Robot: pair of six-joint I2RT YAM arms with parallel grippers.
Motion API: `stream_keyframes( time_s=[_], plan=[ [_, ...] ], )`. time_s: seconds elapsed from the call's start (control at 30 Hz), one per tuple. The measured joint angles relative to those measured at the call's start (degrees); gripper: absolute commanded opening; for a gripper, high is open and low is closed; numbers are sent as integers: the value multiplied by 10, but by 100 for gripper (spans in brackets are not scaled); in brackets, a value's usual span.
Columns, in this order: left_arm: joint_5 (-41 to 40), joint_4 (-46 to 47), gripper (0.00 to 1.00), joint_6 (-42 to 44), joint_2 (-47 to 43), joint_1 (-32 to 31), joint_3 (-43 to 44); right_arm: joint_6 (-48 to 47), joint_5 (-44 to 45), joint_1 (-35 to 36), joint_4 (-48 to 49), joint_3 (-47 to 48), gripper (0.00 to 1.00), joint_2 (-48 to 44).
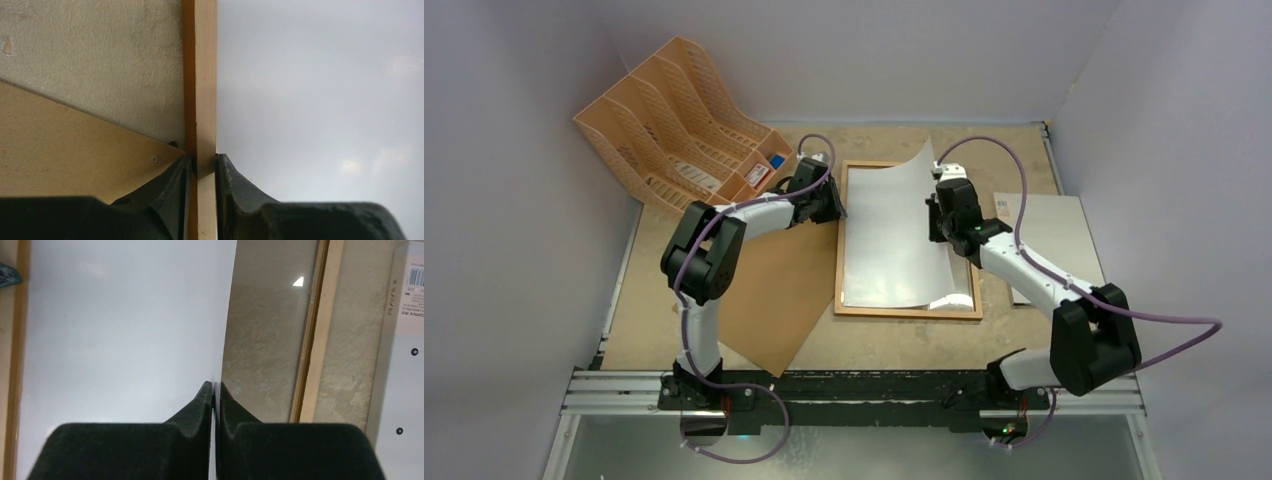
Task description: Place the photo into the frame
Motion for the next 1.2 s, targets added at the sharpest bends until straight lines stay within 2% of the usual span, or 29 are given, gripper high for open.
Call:
stream_keyframes(
  time_s=[0.17, 0.47, 0.7, 0.83, 0.9, 1.03, 1.2],
  plan=[
    [0, 0, 24, 0, 0, 0, 0, 3, 35, 0, -7, 1, 7, 14],
    [0, 0, 24, 0, 0, 0, 0, 10, 54, 0, -23, 1, 15, 21],
    [0, 0, 25, 0, 0, 0, 0, 18, 49, 0, -23, 1, 50, 23],
    [0, 0, 25, 0, 0, 0, 0, 26, 53, 0, -26, 1, 64, 24],
    [0, 0, 25, 0, 0, 0, 0, 29, 57, 0, -29, 2, 74, 24],
    [0, 0, 27, 0, 0, 0, 0, 47, 99, 0, -46, 10, 86, 24],
    [0, -3, 34, 5, -1, 0, 0, 90, 192, 1, -85, 25, 91, 25]
  ],
)
